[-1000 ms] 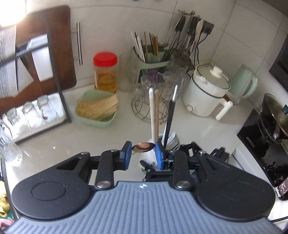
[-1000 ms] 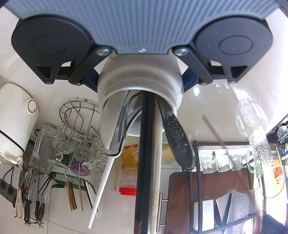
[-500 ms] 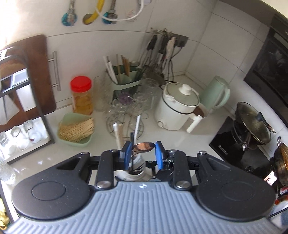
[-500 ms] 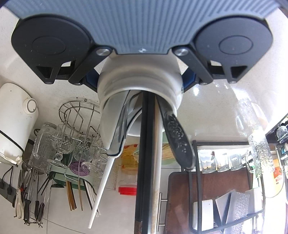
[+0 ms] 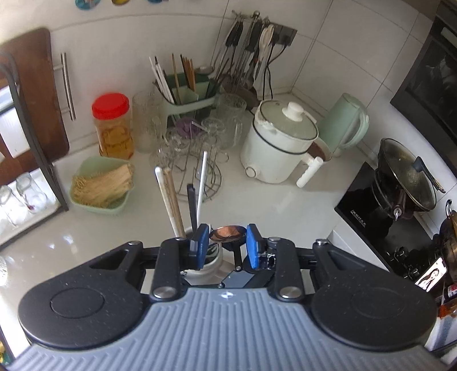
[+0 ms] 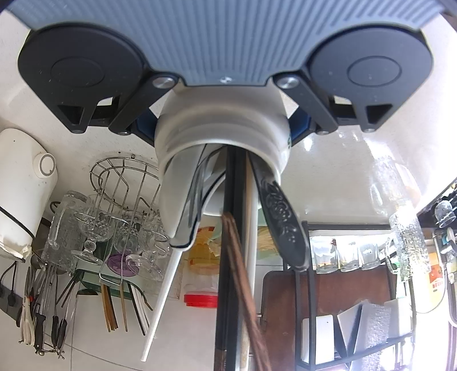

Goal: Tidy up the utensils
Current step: 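Lift the copper spoon with the left gripper and carry it over the jar, then lower the copper spoon into the jar and open the left gripper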

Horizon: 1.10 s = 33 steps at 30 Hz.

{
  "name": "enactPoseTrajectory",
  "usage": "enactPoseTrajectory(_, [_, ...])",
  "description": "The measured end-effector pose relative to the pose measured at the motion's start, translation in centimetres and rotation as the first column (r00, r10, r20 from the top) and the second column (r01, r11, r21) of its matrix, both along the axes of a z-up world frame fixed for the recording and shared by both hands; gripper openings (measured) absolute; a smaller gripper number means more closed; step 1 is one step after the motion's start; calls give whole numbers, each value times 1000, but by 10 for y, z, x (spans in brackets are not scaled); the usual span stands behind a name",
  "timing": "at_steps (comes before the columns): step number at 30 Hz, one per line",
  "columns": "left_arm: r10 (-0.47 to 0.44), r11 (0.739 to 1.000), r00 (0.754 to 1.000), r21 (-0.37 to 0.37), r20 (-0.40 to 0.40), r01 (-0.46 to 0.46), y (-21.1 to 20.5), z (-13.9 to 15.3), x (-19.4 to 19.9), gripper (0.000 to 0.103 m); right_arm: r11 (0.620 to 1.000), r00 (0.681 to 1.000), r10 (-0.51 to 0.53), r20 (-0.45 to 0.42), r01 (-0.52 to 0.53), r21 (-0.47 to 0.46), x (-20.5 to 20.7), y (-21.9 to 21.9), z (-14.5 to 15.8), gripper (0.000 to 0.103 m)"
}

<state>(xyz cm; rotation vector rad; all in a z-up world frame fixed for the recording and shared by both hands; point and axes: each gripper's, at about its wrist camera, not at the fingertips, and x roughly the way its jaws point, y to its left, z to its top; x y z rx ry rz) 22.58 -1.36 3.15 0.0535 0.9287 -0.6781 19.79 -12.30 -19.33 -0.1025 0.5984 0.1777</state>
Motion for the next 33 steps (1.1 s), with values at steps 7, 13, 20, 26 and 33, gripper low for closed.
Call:
enactPoseTrajectory(7, [17, 999, 1000, 40, -23, -17, -12, -29, 7, 32, 1000, 1000, 11, 7, -11, 3, -1, -1, 0, 92])
enactPoseTrajectory(13, [31, 998, 998, 64, -47, -28, -21, -54, 15, 32, 1000, 1000, 19, 9, -19, 4, -1, -2, 0, 92])
enactPoseTrajectory(20, [49, 996, 998, 83, -43, -46, -28, -71, 23, 32, 1000, 1000, 25, 10, -25, 6, -1, -3, -1, 92])
enactPoseTrajectory(26, [68, 992, 997, 106, -44, -63, -33, -84, 26, 32, 999, 1000, 29, 9, -29, 14, -1, -4, -1, 91])
enactPoseTrajectory(33, [96, 989, 993, 115, -66, -88, -37, -100, 32, 32, 999, 999, 34, 10, -34, 13, 1, -3, -1, 91])
